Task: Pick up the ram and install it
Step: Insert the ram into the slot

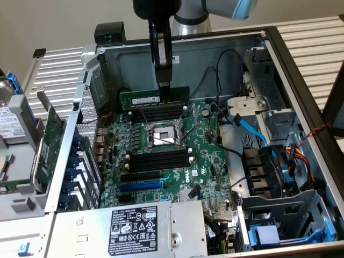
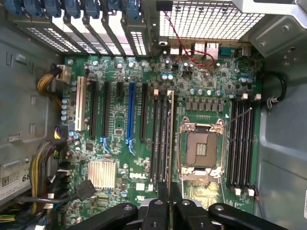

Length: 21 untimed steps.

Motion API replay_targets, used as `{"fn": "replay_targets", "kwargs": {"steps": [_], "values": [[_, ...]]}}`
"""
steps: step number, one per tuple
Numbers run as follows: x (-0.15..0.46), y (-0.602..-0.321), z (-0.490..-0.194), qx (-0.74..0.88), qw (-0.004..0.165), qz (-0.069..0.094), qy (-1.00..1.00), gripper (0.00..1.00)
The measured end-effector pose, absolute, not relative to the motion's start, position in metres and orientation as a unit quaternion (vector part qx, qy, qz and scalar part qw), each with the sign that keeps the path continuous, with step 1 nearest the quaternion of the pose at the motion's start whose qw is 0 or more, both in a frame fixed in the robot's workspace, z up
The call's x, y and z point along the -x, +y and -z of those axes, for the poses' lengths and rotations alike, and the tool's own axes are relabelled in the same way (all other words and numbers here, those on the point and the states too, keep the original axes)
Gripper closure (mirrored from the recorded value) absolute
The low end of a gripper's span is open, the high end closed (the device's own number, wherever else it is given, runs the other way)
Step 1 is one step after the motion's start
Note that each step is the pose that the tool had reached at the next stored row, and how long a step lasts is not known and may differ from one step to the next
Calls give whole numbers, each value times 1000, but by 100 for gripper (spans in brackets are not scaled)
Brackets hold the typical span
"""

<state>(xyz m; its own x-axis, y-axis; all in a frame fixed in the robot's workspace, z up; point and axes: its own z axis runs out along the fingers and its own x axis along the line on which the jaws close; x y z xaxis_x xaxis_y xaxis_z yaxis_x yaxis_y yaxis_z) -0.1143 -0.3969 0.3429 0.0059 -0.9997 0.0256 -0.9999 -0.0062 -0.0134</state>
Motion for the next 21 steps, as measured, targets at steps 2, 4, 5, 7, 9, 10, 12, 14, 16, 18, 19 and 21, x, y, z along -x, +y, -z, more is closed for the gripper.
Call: {"fn": "replay_targets", "kwargs": {"steps": [2, 4, 5, 7, 9, 10, 12, 14, 16, 18, 19, 21], "values": [[114, -397, -341, -707, 4, -15, -707, 87], [114, -397, -340, -705, 3, -15, -709, 87], [114, -398, -340, -705, 3, -15, -709, 87], [115, -398, -339, -705, 3, -15, -709, 87], [115, -398, -338, -705, 3, -15, -709, 87], [116, -398, -338, -705, 2, -16, -709, 87], [118, -398, -336, -704, 0, -18, -710, 87], [119, -398, -334, -704, -2, -20, -710, 87], [120, -399, -333, -704, -3, -20, -710, 87], [120, -399, -330, -702, -3, -20, -712, 87], [120, -399, -329, -701, -3, -20, -712, 87], [120, -399, -325, -700, -3, -20, -713, 87]]}}
